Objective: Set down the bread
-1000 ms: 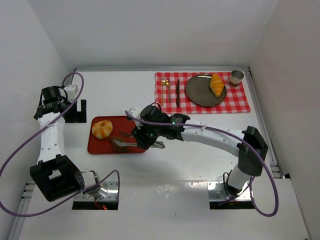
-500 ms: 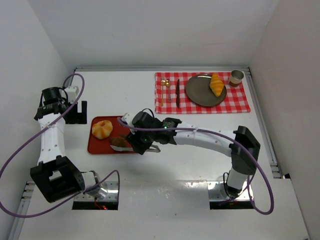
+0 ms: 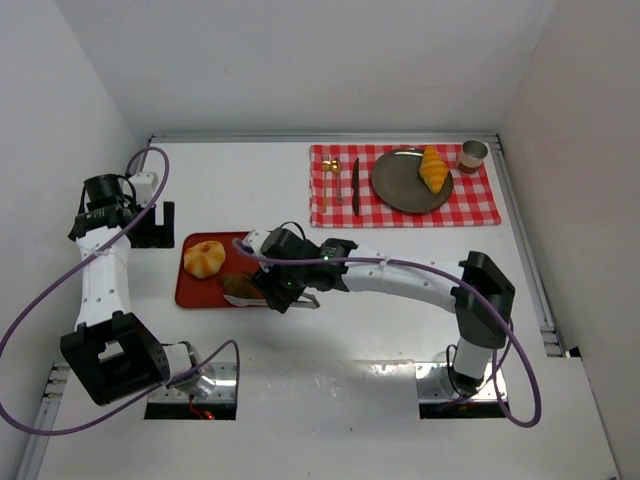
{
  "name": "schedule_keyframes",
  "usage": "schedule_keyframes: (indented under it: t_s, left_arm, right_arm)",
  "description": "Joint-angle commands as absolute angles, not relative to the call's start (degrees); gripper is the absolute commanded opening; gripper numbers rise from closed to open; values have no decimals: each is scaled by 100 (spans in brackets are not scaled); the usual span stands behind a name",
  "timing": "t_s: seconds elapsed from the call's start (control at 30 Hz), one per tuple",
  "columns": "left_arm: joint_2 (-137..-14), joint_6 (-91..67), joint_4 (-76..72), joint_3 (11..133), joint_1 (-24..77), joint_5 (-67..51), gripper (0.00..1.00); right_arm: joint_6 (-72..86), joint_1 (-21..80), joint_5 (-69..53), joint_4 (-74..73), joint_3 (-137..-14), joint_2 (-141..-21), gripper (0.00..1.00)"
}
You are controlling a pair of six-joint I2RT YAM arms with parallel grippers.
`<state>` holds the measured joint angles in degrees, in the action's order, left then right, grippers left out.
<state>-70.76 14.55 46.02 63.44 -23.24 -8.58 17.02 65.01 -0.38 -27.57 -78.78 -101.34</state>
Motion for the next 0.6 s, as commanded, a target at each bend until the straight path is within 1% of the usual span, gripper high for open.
schedule_keyframes:
  t_s: [0.0,0.2,0.4,0.43,0.5,0.53,0.57]
  left_arm:
    - [-6908,1494,4570,6328,-2347,-958,100]
    - [-6908,1494,4570,6328,-2347,-958,100]
    - [-6908,1547,4570,6328,-2347,-958,100]
    - [-6908,1547,4570,6328,-2347,-958,100]
    - [-6908,1547,4570,6328,-2347,-958,100]
    - [-6908,1547,4570,6328,-2347,-958,100]
    - [-6908,1547,4570,6328,-2347,-906,100]
  right_arm:
    - [1820,6478,61,-2593,-8103,-10283,58]
    - [1925,6425,26,-2523,-8200,-10468,59]
    - [2126,6249,-211,-2435,-8191,-10608,58]
    - [2153,6232,-289,-2400,-8183,-10626,50]
    - [2232,6179,-342,-2382,-8183,-10635,37]
    - [2232,6170,-343,-2338,-8157,-10565,27]
    - [2241,6161,-343,-2312,-8139,-10538,25]
